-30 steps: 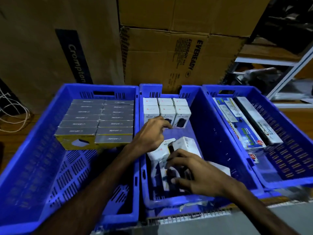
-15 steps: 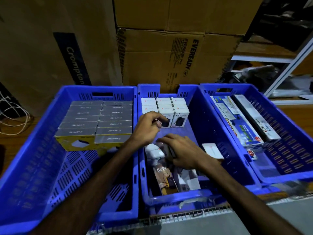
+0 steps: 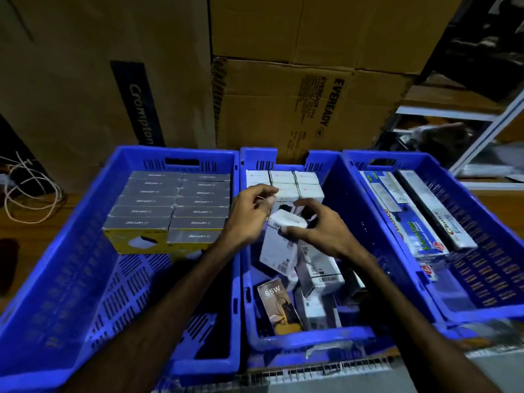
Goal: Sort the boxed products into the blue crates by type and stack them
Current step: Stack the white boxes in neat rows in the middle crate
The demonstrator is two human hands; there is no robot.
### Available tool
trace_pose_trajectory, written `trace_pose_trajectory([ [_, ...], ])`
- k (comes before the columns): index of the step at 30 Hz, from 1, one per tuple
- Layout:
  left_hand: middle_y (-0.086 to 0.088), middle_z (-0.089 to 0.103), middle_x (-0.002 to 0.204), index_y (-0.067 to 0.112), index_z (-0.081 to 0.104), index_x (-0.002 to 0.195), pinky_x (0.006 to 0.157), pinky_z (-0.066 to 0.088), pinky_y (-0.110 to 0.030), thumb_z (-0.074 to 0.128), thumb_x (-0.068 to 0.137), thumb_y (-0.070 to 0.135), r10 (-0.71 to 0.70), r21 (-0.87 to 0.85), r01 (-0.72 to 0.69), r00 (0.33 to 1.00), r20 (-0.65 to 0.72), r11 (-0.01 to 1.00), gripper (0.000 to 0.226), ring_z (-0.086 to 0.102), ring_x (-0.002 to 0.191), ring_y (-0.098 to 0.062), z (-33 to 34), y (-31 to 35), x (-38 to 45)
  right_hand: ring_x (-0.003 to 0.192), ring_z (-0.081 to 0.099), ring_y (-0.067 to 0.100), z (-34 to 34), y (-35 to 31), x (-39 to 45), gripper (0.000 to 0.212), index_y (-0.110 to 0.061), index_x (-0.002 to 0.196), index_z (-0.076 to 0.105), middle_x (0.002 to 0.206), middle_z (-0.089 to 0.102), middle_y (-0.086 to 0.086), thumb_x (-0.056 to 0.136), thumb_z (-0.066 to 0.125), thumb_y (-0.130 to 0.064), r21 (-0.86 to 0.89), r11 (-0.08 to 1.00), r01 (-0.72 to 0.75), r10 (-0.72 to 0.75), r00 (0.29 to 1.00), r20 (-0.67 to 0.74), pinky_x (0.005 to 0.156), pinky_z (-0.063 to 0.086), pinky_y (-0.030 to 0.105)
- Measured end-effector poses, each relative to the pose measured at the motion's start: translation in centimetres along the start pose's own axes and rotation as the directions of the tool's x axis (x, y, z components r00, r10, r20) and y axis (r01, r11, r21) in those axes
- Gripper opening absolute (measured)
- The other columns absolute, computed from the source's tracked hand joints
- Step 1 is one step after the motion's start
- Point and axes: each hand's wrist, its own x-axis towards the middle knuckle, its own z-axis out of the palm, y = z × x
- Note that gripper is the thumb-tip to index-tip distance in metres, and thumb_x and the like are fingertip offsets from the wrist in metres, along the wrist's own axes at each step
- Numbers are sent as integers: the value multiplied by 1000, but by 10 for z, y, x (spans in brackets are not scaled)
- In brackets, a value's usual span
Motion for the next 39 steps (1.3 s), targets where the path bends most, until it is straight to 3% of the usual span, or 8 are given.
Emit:
trace_pose_trajectory([
  [4,1,63,130,20,63,134,93,58,-45,64,90,44,124,44,-124,992,-2,991,51,62,116,-12,2,2,-7,94,68,16,-1,-5,0,63,-34,107,65,105,72,-7,63,70,-79,124,975,-182,202,965,-169,80,53,35],
  [8,2,51,143,32,40,153,107,48,-43,68,81,63,194,251,-247,956,218,936,83,51,130,-16,3,6,-18,96,69,23,-9,-18,2,70,-33,98,63,105,72,-2,58,63,-91,308,899,-310,384,897,-220,79,60,46],
  [12,3,52,140,38,28,156,105,49,-40,78,70,67,190,324,-301,924,333,897,103,53,127,-16,4,10,-22,77,68,14,-16,-37,0,70,-23,107,66,93,70,-1,68,69,-82,475,821,-315,407,908,-101,51,53,28],
  [18,3,69,118,40,40,143,79,63,-46,79,61,32,62,101,-88,969,238,991,92,71,102,-18,-4,9,-15,70,71,21,-27,-44,-4,33,-12,118,69,76,59,7,99,64,-38,768,584,-264,213,962,169,68,61,35],
  [24,-11,68,119,26,47,134,69,57,-27,62,54,-7,-31,-148,74,962,272,986,88,71,95,-14,-12,17,-10,77,69,23,-51,-31,1,45,-20,141,55,83,63,25,98,67,-20,490,871,-47,-30,988,149,74,56,37],
  [26,-10,68,118,25,50,130,71,56,-36,57,52,-12,-40,-185,99,953,299,978,88,70,98,-17,-15,18,-10,77,70,18,-60,-32,2,57,-21,144,52,89,68,26,92,73,-28,352,936,23,-109,968,226,75,54,36],
  [31,-8,69,118,29,54,125,73,56,-42,55,50,-18,-54,-190,123,942,332,974,89,68,105,-20,-20,16,-9,80,70,17,-63,-37,10,66,-17,133,56,79,71,-2,75,83,-32,282,957,73,-161,938,305,83,55,35],
  [39,-4,34,160,38,28,157,107,48,-33,61,60,-23,-98,-211,143,973,211,967,119,40,145,-22,-21,17,-9,80,67,19,-55,-17,33,53,-11,124,57,82,73,8,81,87,-18,279,958,63,-142,951,273,77,52,36],
])
